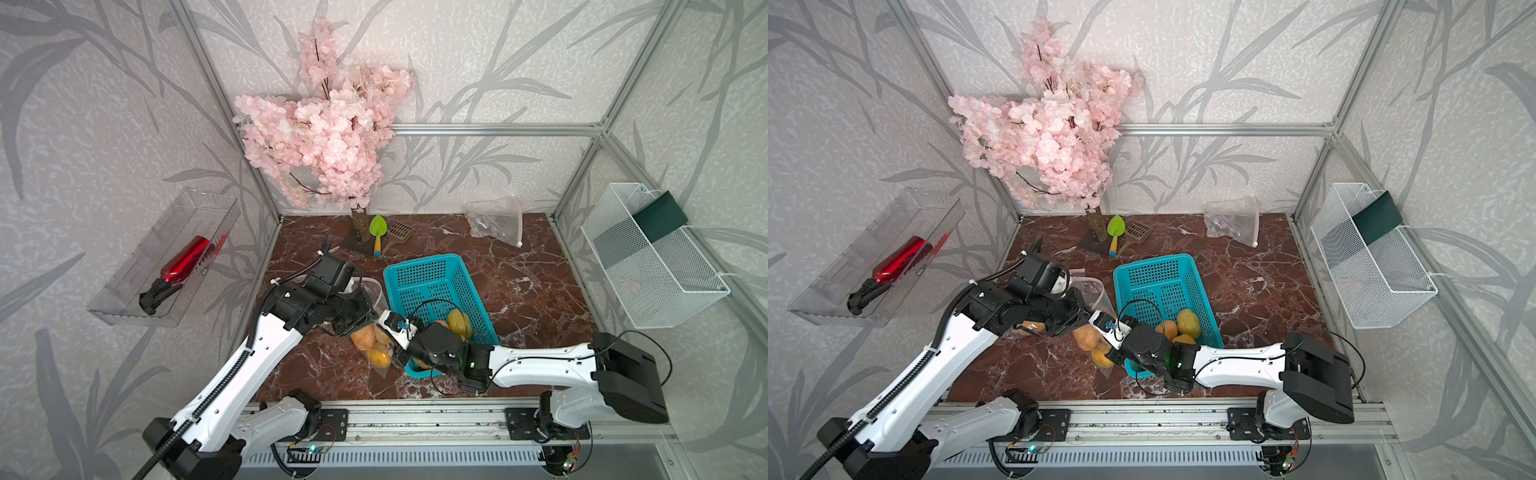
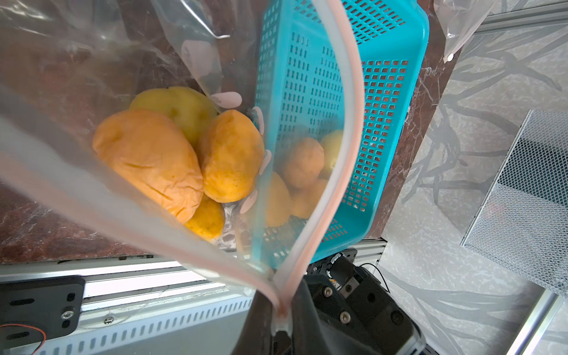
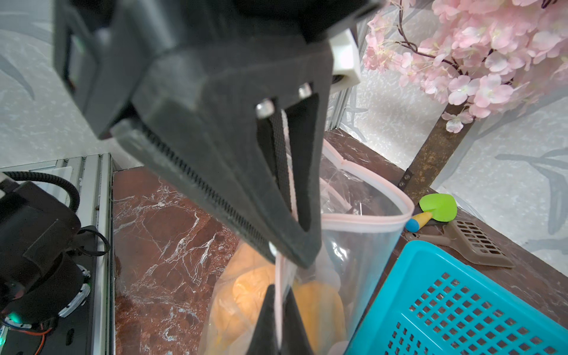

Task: Put the potatoes into a zipper bag and zip it
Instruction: Zip the zipper on the zipper food storage bag.

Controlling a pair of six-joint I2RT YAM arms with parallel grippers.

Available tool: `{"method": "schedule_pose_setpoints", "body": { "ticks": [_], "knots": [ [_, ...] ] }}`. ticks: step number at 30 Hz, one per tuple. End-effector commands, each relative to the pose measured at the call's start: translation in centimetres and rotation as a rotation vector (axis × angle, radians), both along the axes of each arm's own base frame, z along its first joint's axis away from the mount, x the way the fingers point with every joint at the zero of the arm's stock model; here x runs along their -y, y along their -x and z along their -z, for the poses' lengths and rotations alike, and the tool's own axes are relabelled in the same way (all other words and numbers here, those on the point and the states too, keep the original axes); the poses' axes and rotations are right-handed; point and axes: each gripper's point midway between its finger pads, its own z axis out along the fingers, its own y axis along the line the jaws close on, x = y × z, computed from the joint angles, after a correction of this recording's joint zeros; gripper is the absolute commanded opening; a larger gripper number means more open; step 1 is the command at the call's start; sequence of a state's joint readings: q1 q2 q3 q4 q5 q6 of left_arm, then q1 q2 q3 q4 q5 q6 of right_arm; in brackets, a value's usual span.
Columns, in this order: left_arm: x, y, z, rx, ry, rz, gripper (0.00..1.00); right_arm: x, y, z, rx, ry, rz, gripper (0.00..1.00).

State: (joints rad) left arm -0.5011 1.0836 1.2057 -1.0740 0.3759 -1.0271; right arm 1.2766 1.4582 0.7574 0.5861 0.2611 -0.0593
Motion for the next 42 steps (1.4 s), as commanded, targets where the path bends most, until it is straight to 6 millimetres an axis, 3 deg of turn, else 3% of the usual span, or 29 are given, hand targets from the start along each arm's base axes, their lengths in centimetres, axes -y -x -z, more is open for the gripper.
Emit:
{"method": "schedule_pose_setpoints", "body": {
  "ticks": [1,11,23,42],
  "knots": [
    [-2.8,-2.1,-0.1,0.069,-0.139,-0.085,0.02,0.6,1.2,-2.5,0.029,-0.078,-0.032,0.00],
    [-5.0,-4.3,-0.5,0.098,-0.217,-0.155,0.02,1.2,2.9,-3.1,0.037,-0.103,-0.074,0.00],
    [-8.3,-7.1,-1.6,0.129,-0.249,-0.256,0.01,2.2,3.1,-2.9,0.032,-0.112,-0.063,0.00],
    [-15.0,-10.8,-3.6,0.148,-0.337,-0.469,0.00,3.8,3.6,-3.0,0.015,-0.135,-0.061,0.00]
  ]
}}
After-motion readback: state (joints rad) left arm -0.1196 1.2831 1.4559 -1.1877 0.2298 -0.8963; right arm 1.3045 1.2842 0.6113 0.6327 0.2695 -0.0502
